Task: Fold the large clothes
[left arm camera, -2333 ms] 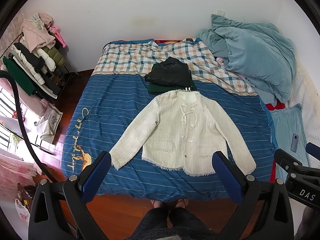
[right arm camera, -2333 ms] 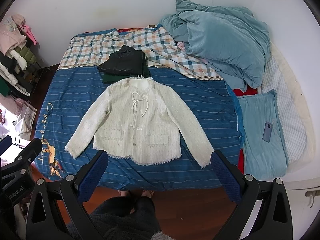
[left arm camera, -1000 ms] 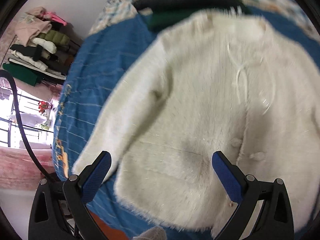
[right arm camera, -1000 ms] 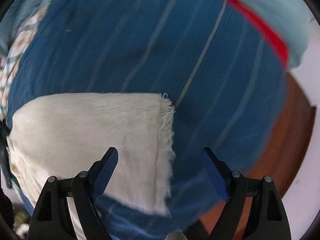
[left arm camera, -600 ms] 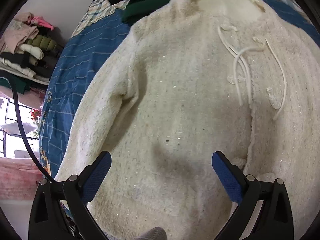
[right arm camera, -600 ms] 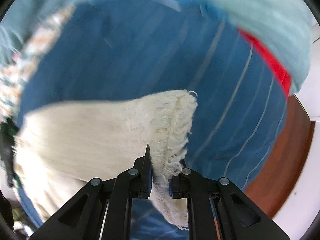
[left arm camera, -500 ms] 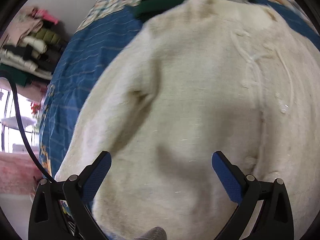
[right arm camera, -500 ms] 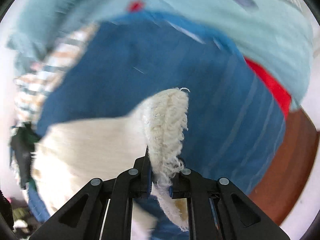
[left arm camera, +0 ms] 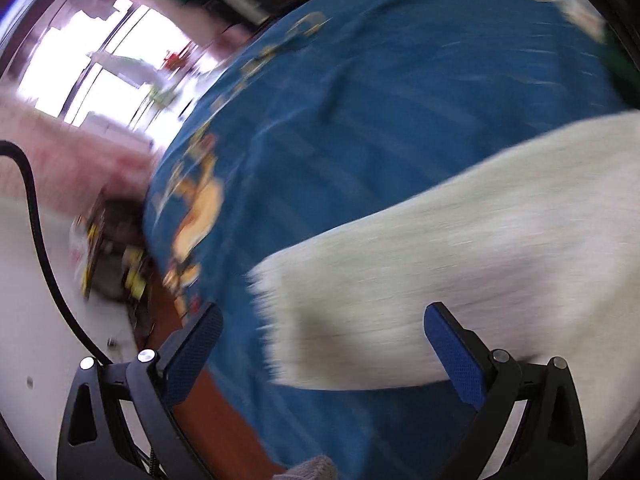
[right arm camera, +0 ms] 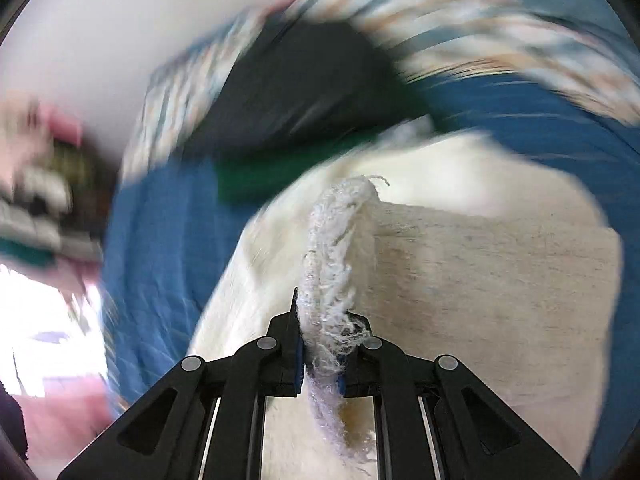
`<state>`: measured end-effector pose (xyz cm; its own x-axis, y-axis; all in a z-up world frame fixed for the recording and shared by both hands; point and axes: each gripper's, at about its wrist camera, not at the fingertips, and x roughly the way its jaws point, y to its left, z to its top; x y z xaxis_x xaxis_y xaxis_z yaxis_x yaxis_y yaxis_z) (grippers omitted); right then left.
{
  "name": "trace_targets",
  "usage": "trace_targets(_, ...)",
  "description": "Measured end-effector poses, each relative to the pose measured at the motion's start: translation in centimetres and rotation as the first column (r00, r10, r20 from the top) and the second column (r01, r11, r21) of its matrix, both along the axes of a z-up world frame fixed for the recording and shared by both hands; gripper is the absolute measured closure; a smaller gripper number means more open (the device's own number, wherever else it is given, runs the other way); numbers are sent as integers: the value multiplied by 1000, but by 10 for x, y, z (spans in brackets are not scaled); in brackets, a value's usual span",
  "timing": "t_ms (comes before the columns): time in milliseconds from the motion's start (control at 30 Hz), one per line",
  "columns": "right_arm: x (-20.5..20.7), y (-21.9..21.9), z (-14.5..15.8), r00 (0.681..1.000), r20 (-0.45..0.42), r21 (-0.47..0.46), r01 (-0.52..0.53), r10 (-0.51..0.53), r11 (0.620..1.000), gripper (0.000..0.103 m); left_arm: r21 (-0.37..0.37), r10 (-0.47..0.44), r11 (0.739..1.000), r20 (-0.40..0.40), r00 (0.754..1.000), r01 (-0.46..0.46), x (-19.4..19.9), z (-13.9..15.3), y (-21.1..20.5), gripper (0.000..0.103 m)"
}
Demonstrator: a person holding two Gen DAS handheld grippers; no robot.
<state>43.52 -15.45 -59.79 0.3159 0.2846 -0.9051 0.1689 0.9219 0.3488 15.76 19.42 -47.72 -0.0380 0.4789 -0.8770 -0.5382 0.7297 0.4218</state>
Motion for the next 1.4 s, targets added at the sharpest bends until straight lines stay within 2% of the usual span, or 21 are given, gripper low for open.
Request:
trace_targets(100, 21, 87, -73, 981, -122, -90, -161, 150, 983, 90, -35, 88, 995, -16, 996, -89, -27, -11, 33, 0)
trace_targets(167, 31, 112, -108, 963, -181, -120, -223, 200, 967, 82, -73, 138, 988, -18, 990, -139, -46, -16, 47, 0)
trace_targets(233, 30, 120, -119, 953, -165, -162, -280, 254, 946, 79, -152, 205, 967, -18, 979, -205, -67, -20, 57, 0)
trace_targets(267, 29, 117, -116, 954, -147, -133, -281, 262, 950, 67, -195, 237, 952, -13, 972, -234, -77, -19, 60, 1)
trace_targets(300, 24, 107, -107, 958, -119, -61, -269, 261, 961, 40, -255, 278, 929, 1, 961, -268, -87, -21, 63, 1)
trace_targets(333, 17, 90, -96, 965, -97, 11, -245, 245, 969, 30, -340, 332, 890, 24, 943, -305, -97, -23, 67, 1)
trace_targets(433, -11, 39, -63, 987, -70, 117, -136, 145, 984, 27, -549, 462, 760, 78, 884, -348, -113, -34, 71, 1)
trace_targets(500, -29, 8, -49, 991, -95, 113, -79, 90, 990, 26, -637, 515, 689, 94, 852, -346, -112, -50, 72, 1)
trace_targets(567, -45, -20, -46, 991, -127, 100, -38, 50, 994, 26, -714, 596, 606, 115, 794, -351, -103, -71, 79, 1)
trace_targets(667, -70, -47, -47, 984, -176, 67, 2, 10, 998, 26, -743, 680, 567, 178, 711, -355, -87, -86, 98, 4)
trace_targets(733, -87, -59, -58, 977, -212, 42, 26, -16, 999, 26, -698, 712, 597, 232, 663, -396, -71, -92, 118, 19)
trace_targets(767, -92, -60, -65, 973, -228, 23, 35, -29, 999, 26, -679, 710, 613, 249, 658, -404, -65, -91, 122, 39)
trace_targets(800, -95, -58, -71, 971, -235, 10, 39, -36, 999, 26, -636, 691, 651, 269, 671, -415, -53, -89, 129, 58)
trace_targets(867, -100, -55, -78, 970, -241, -17, 40, -42, 999, 26, -566, 619, 733, 324, 715, -378, -27, -82, 140, 80)
trace_targets(933, -95, -43, -83, 971, -235, 8, 52, -48, 999, 26, -501, 549, 798, 378, 745, -334, -2, -70, 153, 90)
trace_targets(967, -90, -36, -84, 973, -226, 39, 65, -54, 997, 28, -484, 522, 818, 397, 755, -311, 9, -63, 159, 91)
trace_targets(1067, -66, -10, -87, 979, -200, 100, 66, -45, 993, 69, -436, 435, 871, 472, 767, -225, 47, -30, 183, 92)
trace_targets(1100, -55, 1, -91, 980, -196, 124, 55, -30, 991, 72, -420, 406, 886, 494, 769, -198, 57, -20, 185, 92)
trace_targets(1200, -19, 42, -115, 981, -195, 182, 32, 5, 983, 74, -364, 321, 923, 549, 772, -125, 79, 13, 183, 93)
trace_targets(1300, 4, 79, -159, 943, -327, 123, -21, 61, 992, 75, -303, 232, 951, 584, 778, -56, 97, 39, 169, 93)
trace_targets(1400, 14, 90, -150, 934, -344, 73, -74, 94, 995, 74, -206, 106, 978, 605, 789, 27, 111, 64, 147, 93)
